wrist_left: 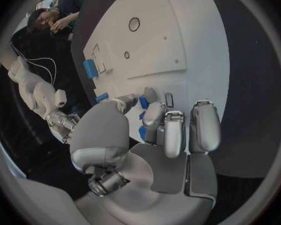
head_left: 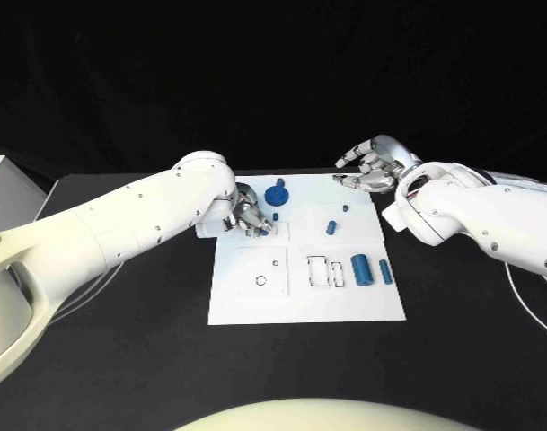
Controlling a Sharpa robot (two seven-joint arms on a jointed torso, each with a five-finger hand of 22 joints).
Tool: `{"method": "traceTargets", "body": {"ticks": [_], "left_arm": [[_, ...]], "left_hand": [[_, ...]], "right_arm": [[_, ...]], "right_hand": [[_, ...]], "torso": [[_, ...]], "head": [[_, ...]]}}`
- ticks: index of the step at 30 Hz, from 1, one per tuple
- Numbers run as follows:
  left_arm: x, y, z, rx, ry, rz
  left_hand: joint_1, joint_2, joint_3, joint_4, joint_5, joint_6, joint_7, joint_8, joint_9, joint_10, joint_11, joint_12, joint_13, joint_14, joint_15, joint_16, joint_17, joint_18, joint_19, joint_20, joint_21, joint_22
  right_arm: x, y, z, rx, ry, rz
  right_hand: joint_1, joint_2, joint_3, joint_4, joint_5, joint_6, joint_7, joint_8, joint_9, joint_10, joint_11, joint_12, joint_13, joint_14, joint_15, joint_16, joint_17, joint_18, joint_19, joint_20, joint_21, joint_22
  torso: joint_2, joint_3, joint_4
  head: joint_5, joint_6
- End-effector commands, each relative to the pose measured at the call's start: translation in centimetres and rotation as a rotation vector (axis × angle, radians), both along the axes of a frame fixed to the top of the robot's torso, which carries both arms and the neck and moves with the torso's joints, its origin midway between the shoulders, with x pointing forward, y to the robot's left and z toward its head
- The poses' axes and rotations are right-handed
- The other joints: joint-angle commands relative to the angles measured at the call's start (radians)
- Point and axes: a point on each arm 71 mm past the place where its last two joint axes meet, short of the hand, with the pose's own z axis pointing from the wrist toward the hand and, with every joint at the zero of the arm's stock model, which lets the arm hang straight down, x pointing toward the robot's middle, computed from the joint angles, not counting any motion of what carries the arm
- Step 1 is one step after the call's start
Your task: Assemble the parts on the task board
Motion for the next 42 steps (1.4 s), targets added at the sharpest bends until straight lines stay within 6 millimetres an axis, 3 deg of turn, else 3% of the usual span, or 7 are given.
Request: {"method": "traceTargets", "body": {"ticks": [1,7,11,23,30,37,42], "left_arm": [[-0.1,-0.1,0.1,0.006,-0.005,-0.010],[-0.5,-0.1,0.3,-0.005,-0.015,-0.019],[-0.7,-0.2,0.7,-0.019,-0.021,-0.025],[-0.6,-0.1,2.4,-0.069,-0.063,-0.011],[0.7,2.1,4.2,-0.080,-0.145,0.054],[1.9,3.9,5.6,-0.110,-0.189,0.125],[2.6,4.8,6.0,-0.129,-0.219,0.176]], "left_hand": [[-0.006,-0.002,-0.009,0.001,-0.011,-0.003,0.004,-0.003,0.001,-0.006,-0.002,-0.005,0.000,0.104,-0.007,0.004,0.263,-0.010,0.005,-0.001,0.001,0.001],[-0.009,0.008,-0.038,0.001,-0.058,-0.002,0.004,-0.007,0.004,-0.006,-0.003,-0.005,0.000,0.104,-0.007,0.004,0.263,-0.010,0.005,-0.001,0.000,0.001],[-0.010,0.021,-0.069,0.002,-0.139,-0.002,0.004,-0.012,0.008,-0.007,-0.002,-0.006,0.000,0.104,-0.007,0.004,0.263,-0.010,0.005,-0.001,-0.002,0.000],[-0.028,0.019,-0.092,0.003,-0.148,-0.004,0.006,-0.014,0.010,-0.012,-0.001,-0.013,-0.010,0.104,-0.006,0.004,0.263,-0.008,0.000,0.000,-0.007,-0.009],[0.031,0.038,-0.089,0.001,-0.146,-0.067,0.026,-0.039,0.015,-0.080,0.015,-0.065,-0.087,0.088,0.002,-0.026,0.216,0.007,-0.049,0.006,-0.049,-0.085],[0.072,0.042,-0.081,0.002,-0.146,-0.152,0.078,-0.157,-0.048,-0.172,0.059,-0.110,-0.165,0.061,0.038,-0.064,0.156,0.022,-0.097,0.038,-0.097,-0.158],[0.106,0.037,-0.062,0.001,-0.145,-0.192,0.117,-0.267,-0.128,-0.259,0.093,-0.185,-0.285,0.049,0.067,-0.077,0.132,0.029,-0.117,0.068,-0.119,-0.190]], "right_arm": [[-0.1,0.1,0.0,0.001,0.000,0.011],[-0.1,0.0,-0.1,0.002,0.000,0.009],[-0.1,-0.1,-0.1,0.002,0.001,0.008],[-0.2,-0.2,-0.3,0.002,0.005,0.008],[-0.2,-0.4,-0.3,0.002,0.003,0.003],[-0.2,-0.6,-0.2,0.003,-0.002,-0.002],[-0.3,-0.6,-0.2,0.004,-0.004,-0.004]], "right_hand": [[-0.009,0.002,0.003,0.002,0.006,-0.005,-0.001,0.001,0.002,-0.007,0.001,-0.004,0.130,0.092,0.002,-0.005,0.212,-0.007,0.047,0.007,-0.004,0.122],[-0.009,0.002,0.003,0.002,0.006,-0.005,-0.001,0.001,0.002,-0.007,0.001,-0.004,0.130,0.092,0.002,-0.005,0.212,-0.007,0.047,0.007,-0.004,0.122],[-0.009,0.002,0.003,0.002,0.006,-0.005,-0.001,0.001,0.002,-0.007,0.001,-0.004,0.130,0.092,0.002,-0.005,0.212,-0.007,0.047,0.007,-0.004,0.122],[-0.011,0.002,0.004,0.004,0.007,-0.006,-0.001,0.001,0.002,-0.008,0.001,-0.005,0.129,0.092,0.002,-0.006,0.212,-0.008,0.048,0.007,-0.004,0.122],[-0.011,0.002,0.004,0.004,0.007,-0.006,-0.001,0.001,0.002,-0.008,0.001,-0.005,0.129,0.092,0.002,-0.006,0.212,-0.008,0.048,0.007,-0.004,0.122],[-0.011,0.002,0.004,0.004,0.007,-0.006,-0.001,0.001,0.002,-0.008,0.001,-0.004,0.130,0.092,0.002,-0.005,0.212,-0.008,0.048,0.008,-0.004,0.122],[-0.011,0.002,0.004,0.004,0.007,-0.006,-0.001,0.001,0.002,-0.008,0.001,-0.004,0.130,0.092,0.002,-0.005,0.212,-0.008,0.048,0.008,-0.004,0.122]], "torso": [[0.001,-0.0002,-0.0005],[0.000,-0.0008,0.0004],[-0.001,-0.0002,0.0013],[0.000,0.0003,0.0015],[0.000,0.0006,0.0021],[0.002,0.0005,0.0006],[0.005,-0.0009,-0.0018]], "head": [[-0.001,0.000],[-0.002,0.003],[-0.003,0.004],[0.003,0.007],[0.002,0.015],[0.004,0.023],[0.002,0.029]]}}
